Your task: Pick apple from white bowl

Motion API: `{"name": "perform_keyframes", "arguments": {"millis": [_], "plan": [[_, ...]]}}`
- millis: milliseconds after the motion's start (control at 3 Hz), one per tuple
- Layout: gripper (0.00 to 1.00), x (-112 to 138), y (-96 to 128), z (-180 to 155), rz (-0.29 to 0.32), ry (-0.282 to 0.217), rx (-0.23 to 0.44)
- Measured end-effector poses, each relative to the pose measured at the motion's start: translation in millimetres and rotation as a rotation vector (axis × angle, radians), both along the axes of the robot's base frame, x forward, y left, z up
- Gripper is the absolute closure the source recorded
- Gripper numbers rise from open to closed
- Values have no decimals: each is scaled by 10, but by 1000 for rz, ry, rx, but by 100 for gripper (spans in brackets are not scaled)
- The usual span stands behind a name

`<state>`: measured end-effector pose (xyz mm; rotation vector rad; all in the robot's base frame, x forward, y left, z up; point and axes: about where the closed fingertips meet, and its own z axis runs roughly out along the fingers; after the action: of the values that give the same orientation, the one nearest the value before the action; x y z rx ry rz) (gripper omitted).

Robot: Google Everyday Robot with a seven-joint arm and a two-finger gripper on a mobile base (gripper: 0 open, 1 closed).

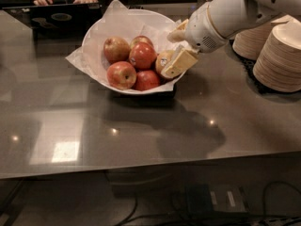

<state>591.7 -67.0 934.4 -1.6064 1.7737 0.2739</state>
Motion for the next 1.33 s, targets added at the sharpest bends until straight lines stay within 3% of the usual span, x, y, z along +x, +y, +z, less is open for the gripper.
{"name": "perform_keyframes", "arguments": {"millis": [1333], "plan": [[34,156,-61,-304,-40,61,2]]}}
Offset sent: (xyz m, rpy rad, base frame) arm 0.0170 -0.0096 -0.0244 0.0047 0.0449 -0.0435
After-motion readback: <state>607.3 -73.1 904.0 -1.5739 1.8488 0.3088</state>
